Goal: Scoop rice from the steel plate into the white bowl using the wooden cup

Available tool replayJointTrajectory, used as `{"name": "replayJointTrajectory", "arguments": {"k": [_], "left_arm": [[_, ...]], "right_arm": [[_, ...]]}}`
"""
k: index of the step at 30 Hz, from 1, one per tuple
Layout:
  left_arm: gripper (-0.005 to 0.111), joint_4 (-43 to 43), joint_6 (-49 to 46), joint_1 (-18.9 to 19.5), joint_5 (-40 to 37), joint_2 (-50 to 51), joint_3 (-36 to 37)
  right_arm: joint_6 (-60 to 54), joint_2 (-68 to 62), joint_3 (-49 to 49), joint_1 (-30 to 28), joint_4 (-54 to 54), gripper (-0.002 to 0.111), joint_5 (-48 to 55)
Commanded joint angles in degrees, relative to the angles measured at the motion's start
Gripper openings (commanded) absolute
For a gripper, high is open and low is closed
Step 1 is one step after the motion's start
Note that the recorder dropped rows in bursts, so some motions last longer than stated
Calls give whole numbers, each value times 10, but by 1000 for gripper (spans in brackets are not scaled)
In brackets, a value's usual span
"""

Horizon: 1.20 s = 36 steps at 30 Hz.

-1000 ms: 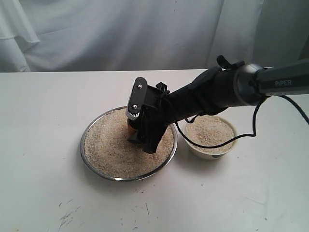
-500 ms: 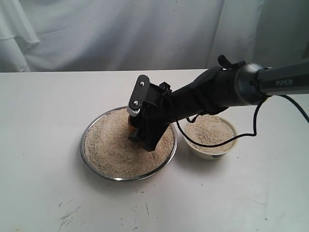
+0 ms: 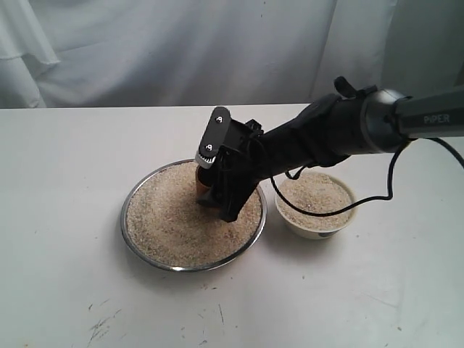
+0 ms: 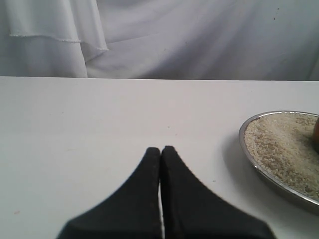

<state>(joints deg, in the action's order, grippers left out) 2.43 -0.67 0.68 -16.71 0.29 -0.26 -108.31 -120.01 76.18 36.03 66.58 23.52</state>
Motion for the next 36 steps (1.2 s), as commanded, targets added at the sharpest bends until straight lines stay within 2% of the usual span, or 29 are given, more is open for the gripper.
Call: {"name": "replayJointTrajectory", "arguments": {"k": [1,5,8,19,28,31,36], "left_arm": [[0,0,2,-1,4,-3,3],[0,0,2,-1,4,-3,3],[0,0,2,-1,4,-3,3],[0,0,2,-1,4,-3,3],[0,0,2,-1,4,-3,3],[0,0,2,-1,4,-3,3],[0,0,2,-1,4,-3,3]], "right_arm": [[5,44,2,-4,-58,0,9],[-8,66,4,1,-97,0,1],[-27,68,16,11,-173,0,1],[-20,64,32,94,-418,0,-37],[191,26,34,125,-699,0,-36],[233,22,34,125,-744,0,-27],[245,22,34,125,-747,0,-22]]}}
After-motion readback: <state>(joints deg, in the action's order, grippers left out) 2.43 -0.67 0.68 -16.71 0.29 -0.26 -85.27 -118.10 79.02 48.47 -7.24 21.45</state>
